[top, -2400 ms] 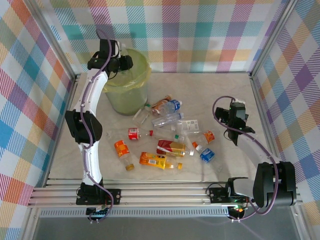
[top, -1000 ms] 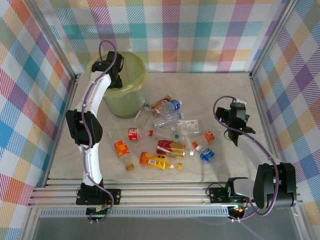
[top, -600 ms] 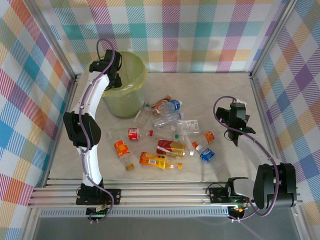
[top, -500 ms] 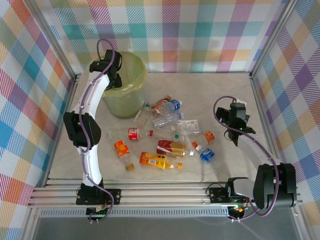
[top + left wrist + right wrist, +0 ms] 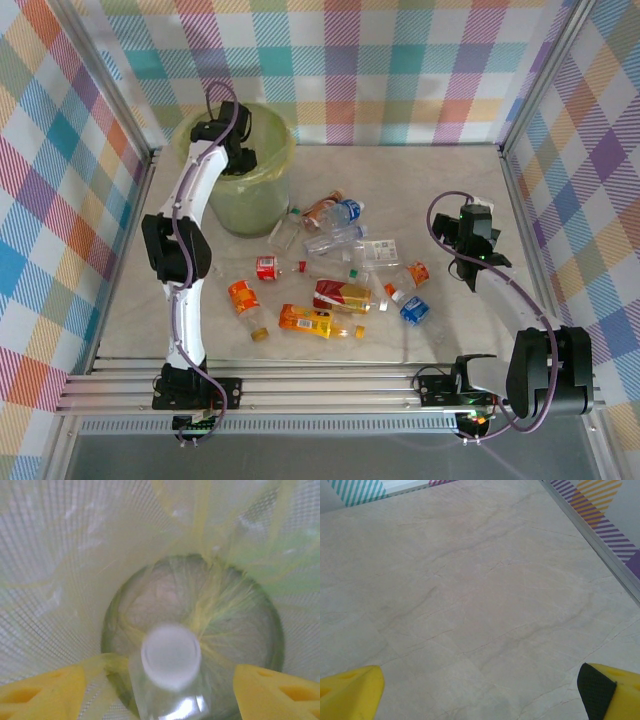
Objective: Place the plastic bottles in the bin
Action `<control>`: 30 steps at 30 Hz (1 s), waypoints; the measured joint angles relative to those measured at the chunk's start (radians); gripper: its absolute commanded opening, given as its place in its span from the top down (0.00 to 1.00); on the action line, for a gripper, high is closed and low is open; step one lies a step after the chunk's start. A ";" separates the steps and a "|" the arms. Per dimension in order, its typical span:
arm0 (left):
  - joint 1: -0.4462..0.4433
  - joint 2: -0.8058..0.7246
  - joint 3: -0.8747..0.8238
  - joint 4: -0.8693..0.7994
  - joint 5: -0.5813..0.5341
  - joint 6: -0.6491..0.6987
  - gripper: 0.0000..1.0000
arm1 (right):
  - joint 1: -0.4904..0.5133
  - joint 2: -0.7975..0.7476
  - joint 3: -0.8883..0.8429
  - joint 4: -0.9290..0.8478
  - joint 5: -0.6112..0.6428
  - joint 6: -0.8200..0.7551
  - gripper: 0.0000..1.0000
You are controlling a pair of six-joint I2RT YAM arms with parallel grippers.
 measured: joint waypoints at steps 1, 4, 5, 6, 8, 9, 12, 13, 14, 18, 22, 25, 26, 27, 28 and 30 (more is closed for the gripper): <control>0.000 0.000 0.016 -0.003 0.001 0.000 0.18 | 0.000 0.000 0.000 0.000 0.000 0.000 0.00; 0.000 -0.001 0.061 -0.003 0.006 -0.001 0.14 | 0.000 0.000 0.000 0.000 0.000 0.000 0.00; 0.000 -0.003 0.071 -0.003 0.010 -0.001 0.14 | 0.000 0.000 0.000 0.000 0.001 0.000 0.00; 0.000 -0.008 0.076 -0.003 0.012 -0.002 0.14 | 0.000 0.000 0.000 0.000 0.004 0.000 0.00; 0.000 -0.025 0.078 -0.004 0.016 -0.003 0.13 | 0.000 0.000 0.000 -0.002 0.011 0.000 0.00; 0.000 -0.038 0.078 -0.006 0.019 -0.005 0.12 | 0.000 0.000 0.000 -0.005 0.014 0.000 0.00; 0.000 -0.090 0.078 -0.014 0.037 -0.010 0.10 | 0.000 0.000 0.001 -0.011 0.023 0.000 0.00; 0.000 -0.112 0.077 -0.014 0.043 -0.012 0.09 | 0.000 0.000 0.001 -0.013 0.026 0.001 0.00; 0.000 -0.136 0.073 -0.011 0.049 -0.016 0.09 | 0.000 0.000 0.001 -0.014 0.031 0.002 0.00; 0.000 -0.283 -0.010 0.027 0.076 -0.031 0.08 | 0.000 -0.005 0.001 -0.015 0.041 0.003 0.00; -0.001 -0.433 -0.128 0.075 0.090 -0.045 0.06 | 0.000 -0.016 0.001 -0.015 0.045 0.004 0.00; -0.005 -0.546 -0.253 0.121 0.098 -0.057 0.05 | 0.000 -0.021 0.001 -0.015 0.053 0.004 0.00; -0.005 -0.587 -0.306 0.141 0.100 -0.061 0.02 | 0.000 -0.022 0.001 -0.015 0.056 0.004 0.00; -0.007 -0.633 -0.365 0.160 0.105 -0.071 0.00 | 0.000 -0.023 0.001 -0.015 0.058 0.004 0.00; -0.008 -0.673 -0.418 0.179 0.107 -0.078 0.00 | 0.000 -0.022 0.001 -0.015 0.060 0.005 0.00; -0.012 -0.781 -0.565 0.232 0.113 -0.104 0.00 | 0.000 -0.023 0.001 -0.015 0.064 0.005 0.00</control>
